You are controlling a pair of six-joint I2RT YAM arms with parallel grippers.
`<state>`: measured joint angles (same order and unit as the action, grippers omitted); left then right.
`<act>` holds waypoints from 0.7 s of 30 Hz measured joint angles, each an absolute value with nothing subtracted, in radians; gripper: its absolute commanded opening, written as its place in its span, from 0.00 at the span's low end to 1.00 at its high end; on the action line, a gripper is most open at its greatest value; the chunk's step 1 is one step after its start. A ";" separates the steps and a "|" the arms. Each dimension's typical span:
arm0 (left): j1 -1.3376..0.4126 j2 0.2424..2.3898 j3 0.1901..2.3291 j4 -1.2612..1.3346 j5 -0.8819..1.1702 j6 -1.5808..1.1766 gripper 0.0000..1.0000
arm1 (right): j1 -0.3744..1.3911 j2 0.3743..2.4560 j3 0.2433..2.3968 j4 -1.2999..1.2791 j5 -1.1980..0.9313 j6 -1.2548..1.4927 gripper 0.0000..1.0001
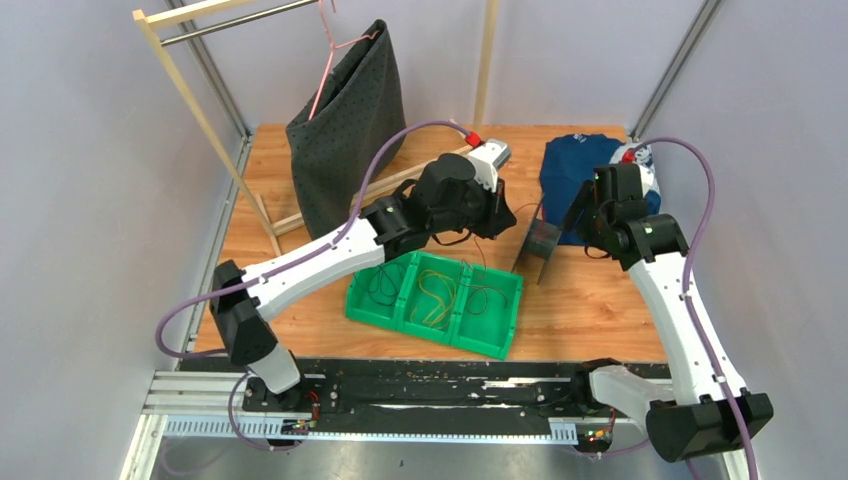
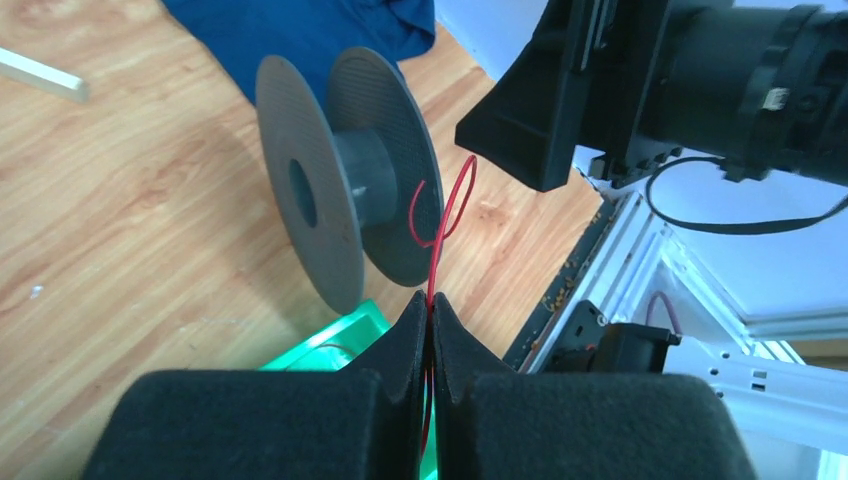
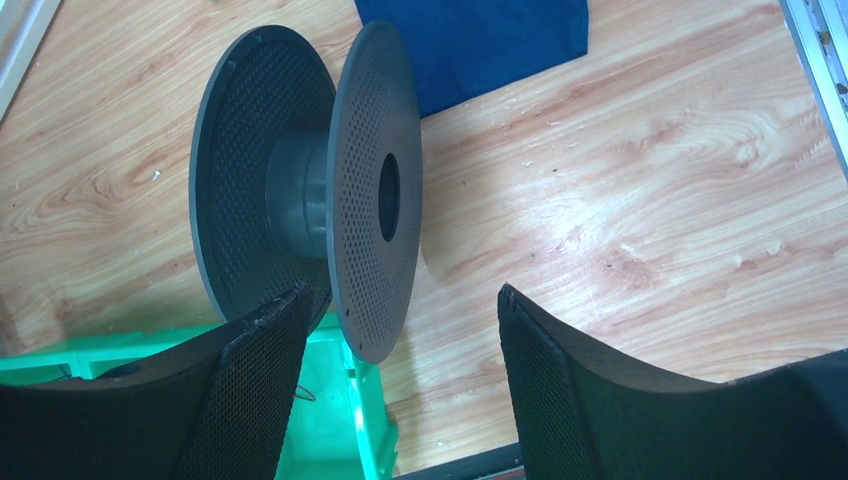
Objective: Wrap the cables
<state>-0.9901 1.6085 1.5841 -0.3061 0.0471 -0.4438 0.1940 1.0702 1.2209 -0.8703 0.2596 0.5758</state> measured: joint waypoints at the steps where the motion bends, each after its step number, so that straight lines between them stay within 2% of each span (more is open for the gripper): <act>1: -0.991 1.624 1.586 -0.297 0.062 -0.454 0.00 | 0.189 1.068 1.222 -0.873 0.256 0.576 0.72; 9: -0.991 1.722 1.587 -0.241 0.142 -0.515 0.00 | 0.120 1.042 1.231 -0.888 0.206 0.579 0.72; 21: -0.991 1.808 1.672 -0.238 0.105 -0.583 0.00 | 0.115 1.043 1.213 -0.881 0.114 0.611 0.70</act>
